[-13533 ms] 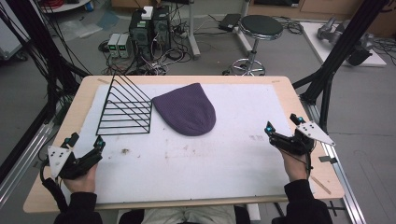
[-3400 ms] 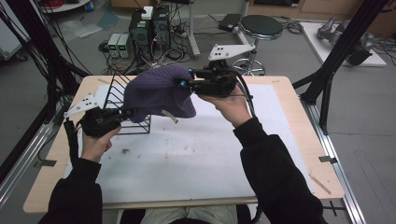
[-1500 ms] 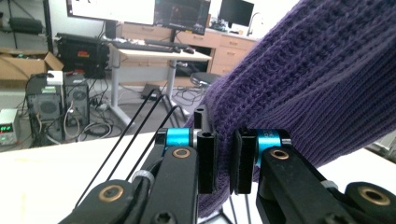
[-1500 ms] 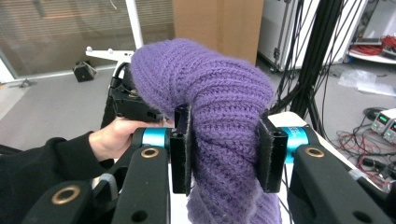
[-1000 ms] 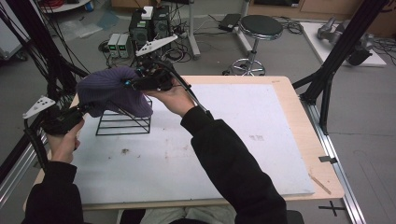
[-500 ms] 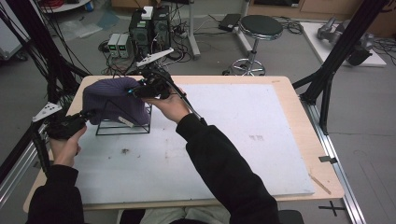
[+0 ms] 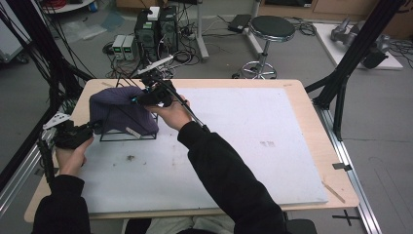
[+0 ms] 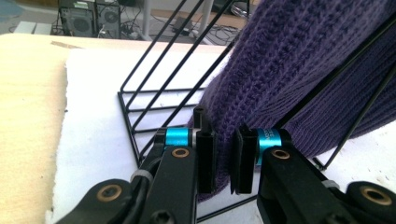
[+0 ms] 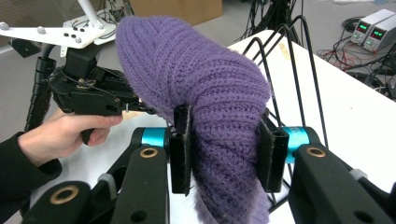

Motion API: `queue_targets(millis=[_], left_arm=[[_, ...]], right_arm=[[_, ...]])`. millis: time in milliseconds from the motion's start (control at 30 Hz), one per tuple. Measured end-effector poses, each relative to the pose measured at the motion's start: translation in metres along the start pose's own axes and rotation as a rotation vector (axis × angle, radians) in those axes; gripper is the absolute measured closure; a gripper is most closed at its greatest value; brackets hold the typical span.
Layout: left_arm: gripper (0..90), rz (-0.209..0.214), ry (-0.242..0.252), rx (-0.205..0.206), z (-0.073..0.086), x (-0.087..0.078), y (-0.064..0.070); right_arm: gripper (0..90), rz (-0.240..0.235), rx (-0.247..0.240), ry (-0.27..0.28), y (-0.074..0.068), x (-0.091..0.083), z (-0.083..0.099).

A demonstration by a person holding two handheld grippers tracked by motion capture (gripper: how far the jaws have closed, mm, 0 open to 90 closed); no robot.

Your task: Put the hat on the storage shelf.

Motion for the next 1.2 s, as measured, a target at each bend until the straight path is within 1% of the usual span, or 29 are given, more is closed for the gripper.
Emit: queue_targets(millis=[200, 300, 367, 500, 567, 700, 733, 767, 800, 867, 900, 933, 967, 1033, 1067, 1133, 1200], left_arm=[[81.4, -0.007, 0.000, -0.001, 0.000, 0.000, 0.000], [81.4, -0.008, -0.006, 0.006, 0.001, 0.000, 0.000], [81.3, -0.015, -0.016, 0.001, 0.001, 0.001, 0.000], [80.7, -0.025, -0.047, -0.017, 0.005, 0.003, -0.003], [80.4, -0.027, -0.048, -0.020, 0.006, 0.003, -0.003], [78.4, -0.023, -0.042, -0.026, 0.005, 0.002, -0.004], [78.0, -0.024, -0.037, -0.029, 0.005, 0.002, -0.004], [75.2, -0.031, -0.026, -0.030, 0.004, 0.001, -0.004], [69.3, -0.036, -0.008, -0.037, 0.002, 0.000, -0.004], [60.0, -0.019, 0.019, -0.063, -0.001, -0.003, -0.004], [55.9, -0.022, 0.031, -0.056, -0.002, -0.003, -0.003], [50.6, -0.022, 0.036, -0.054, -0.003, -0.004, -0.003], [48.9, -0.023, 0.044, -0.053, -0.004, -0.004, -0.001], [45.1, -0.029, 0.059, -0.046, -0.005, -0.005, 0.001], [42.2, -0.032, 0.070, -0.048, -0.006, -0.006, 0.003], [40.3, -0.030, 0.086, -0.044, -0.006, -0.007, 0.006], [37.5, -0.039, 0.088, -0.038, -0.006, -0.008, 0.009]], right_arm=[[60.7, 0.003, 0.003, 0.002, 0.001, 0.001, 0.000], [60.5, 0.005, 0.002, 0.004, 0.001, 0.001, 0.000], [60.5, 0.004, 0.000, 0.007, 0.001, 0.002, 0.000], [59.1, 0.007, 0.011, -0.002, 0.002, 0.005, 0.002], [57.9, 0.003, 0.015, -0.007, 0.001, 0.007, 0.003], [54.6, -0.001, 0.009, 0.000, 0.000, 0.007, 0.003], [53.1, 0.000, 0.016, 0.002, 0.000, 0.007, 0.003], [49.4, -0.002, 0.018, 0.004, 0.001, 0.008, 0.003], [45.7, -0.003, 0.028, 0.005, 0.001, 0.008, 0.003], [36.3, -0.012, 0.042, 0.007, 0.002, 0.008, 0.003], [34.0, -0.015, 0.054, 0.004, 0.003, 0.008, 0.004], [31.1, -0.031, 0.065, 0.006, 0.004, 0.007, 0.004], [28.4, -0.040, 0.076, 0.007, 0.004, 0.007, 0.003], [22.1, -0.034, 0.083, 0.015, 0.006, 0.004, 0.002], [20.2, -0.040, 0.088, 0.024, 0.007, 0.002, 0.001], [16.7, -0.049, 0.092, 0.055, 0.008, -0.002, -0.003], [13.4, -0.041, 0.090, 0.080, 0.009, -0.007, -0.006]])
Point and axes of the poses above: each handheld gripper's, and its own axes: x roughly forward along the jaws, z roughly out of its underside, y roughly to its right, the point moved 4 cm from there along x, roughly forward along the jaws, and after that the axes turned 11 degrees about y, right-handed, at the moved point
